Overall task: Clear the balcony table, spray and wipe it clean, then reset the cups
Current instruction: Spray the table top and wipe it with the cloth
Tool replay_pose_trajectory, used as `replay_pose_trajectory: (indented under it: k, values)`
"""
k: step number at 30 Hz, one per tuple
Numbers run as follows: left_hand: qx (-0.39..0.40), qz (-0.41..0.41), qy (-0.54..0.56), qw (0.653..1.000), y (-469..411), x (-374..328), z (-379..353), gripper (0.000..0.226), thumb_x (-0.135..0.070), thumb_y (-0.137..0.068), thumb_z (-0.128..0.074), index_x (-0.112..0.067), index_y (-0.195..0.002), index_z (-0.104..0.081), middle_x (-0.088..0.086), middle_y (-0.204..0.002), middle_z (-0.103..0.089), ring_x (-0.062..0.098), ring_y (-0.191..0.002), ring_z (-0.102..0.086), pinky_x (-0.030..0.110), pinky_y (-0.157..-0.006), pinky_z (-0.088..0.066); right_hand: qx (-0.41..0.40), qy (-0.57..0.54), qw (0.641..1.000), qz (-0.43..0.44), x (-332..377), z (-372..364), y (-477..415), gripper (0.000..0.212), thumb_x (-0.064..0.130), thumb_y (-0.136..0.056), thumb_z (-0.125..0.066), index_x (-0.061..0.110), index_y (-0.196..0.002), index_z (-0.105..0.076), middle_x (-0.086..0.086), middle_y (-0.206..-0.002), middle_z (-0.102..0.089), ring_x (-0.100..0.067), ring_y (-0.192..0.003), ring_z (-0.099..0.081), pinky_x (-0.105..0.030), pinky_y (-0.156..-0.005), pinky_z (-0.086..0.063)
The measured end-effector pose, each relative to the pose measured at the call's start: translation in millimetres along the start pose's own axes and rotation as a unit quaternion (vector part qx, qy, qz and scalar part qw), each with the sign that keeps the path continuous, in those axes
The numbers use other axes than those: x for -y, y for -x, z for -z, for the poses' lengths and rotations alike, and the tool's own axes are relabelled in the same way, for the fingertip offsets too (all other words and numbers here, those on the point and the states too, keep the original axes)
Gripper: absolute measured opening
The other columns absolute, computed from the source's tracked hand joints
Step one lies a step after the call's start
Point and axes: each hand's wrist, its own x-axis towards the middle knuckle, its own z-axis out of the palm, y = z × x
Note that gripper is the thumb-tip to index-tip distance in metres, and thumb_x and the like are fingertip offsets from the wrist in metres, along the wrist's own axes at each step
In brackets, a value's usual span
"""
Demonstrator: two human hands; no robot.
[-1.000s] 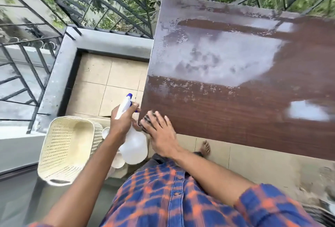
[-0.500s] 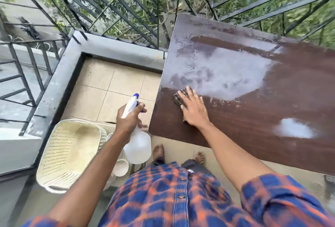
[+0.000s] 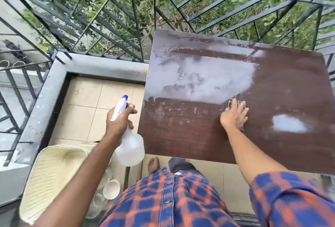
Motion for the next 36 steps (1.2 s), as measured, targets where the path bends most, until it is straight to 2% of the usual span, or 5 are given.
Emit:
replay_pose_trajectory:
  k: [10, 22, 26, 32, 36]
  values:
    - [-0.009, 0.003, 0.006, 1.000, -7, -31, -59, 0.026, -0.012, -0.098, -0.064, -0.032, -0.080, -0.067, 0.010, -0.084, -0.066, 0.012, -0.036, -0.046, 0.018, -0.042, -0.039, 0.183, 0.103, 0.789, 0.577, 157, -88, 122, 0.060, 0.024, -0.097, -0.052, 0.037, -0.153, -0.037, 0.001, -0.170, -0.014, -0.027, -0.156, -0.013, -0.053, -0.125, -0.013]
    - [-0.053, 0.013, -0.027, 0.998, -24, -55, -108, 0.044, -0.010, -0.096, -0.062, -0.036, -0.062, -0.071, 0.002, -0.072, -0.066, 0.018, -0.042, -0.038, 0.027, -0.048, -0.037, -0.104, -0.104, 0.989, 0.024, 52, 0, -127, 0.053, 0.020, -0.095, -0.059, 0.020, -0.147, -0.050, -0.016, -0.162, -0.035, -0.039, -0.150, -0.028, -0.050, -0.121, -0.021]
    - [-0.084, 0.017, -0.022, 0.996, -30, -62, -119, 0.031, -0.013, -0.097, -0.062, -0.033, -0.074, -0.066, -0.004, -0.066, -0.068, 0.017, -0.038, -0.038, 0.024, -0.046, -0.037, -0.047, -0.084, 0.983, 0.154, 131, -24, -71, 0.058, 0.021, -0.094, -0.057, 0.024, -0.150, -0.044, -0.010, -0.165, -0.029, -0.036, -0.153, -0.022, -0.049, -0.123, -0.014]
    - [-0.105, 0.023, 0.001, 0.994, -37, -66, -123, 0.034, -0.011, -0.098, -0.062, -0.036, -0.077, -0.073, 0.003, -0.078, -0.067, 0.013, -0.041, -0.049, 0.021, -0.044, -0.042, 0.179, 0.059, 0.723, 0.664, 200, -81, 51, 0.050, 0.026, -0.096, -0.052, 0.033, -0.146, -0.050, -0.001, -0.165, -0.032, -0.029, -0.155, -0.021, -0.050, -0.124, -0.014]
    - [-0.131, 0.037, -0.015, 0.991, -43, -66, -118, 0.016, -0.017, -0.097, -0.063, -0.030, -0.087, -0.066, 0.000, -0.080, -0.071, 0.017, -0.039, -0.044, 0.022, -0.044, -0.039, 0.139, 0.024, 0.717, 0.682, 204, -75, 7, 0.050, 0.022, -0.096, -0.055, 0.034, -0.145, -0.052, 0.000, -0.162, -0.038, -0.028, -0.151, -0.032, -0.057, -0.121, -0.023]
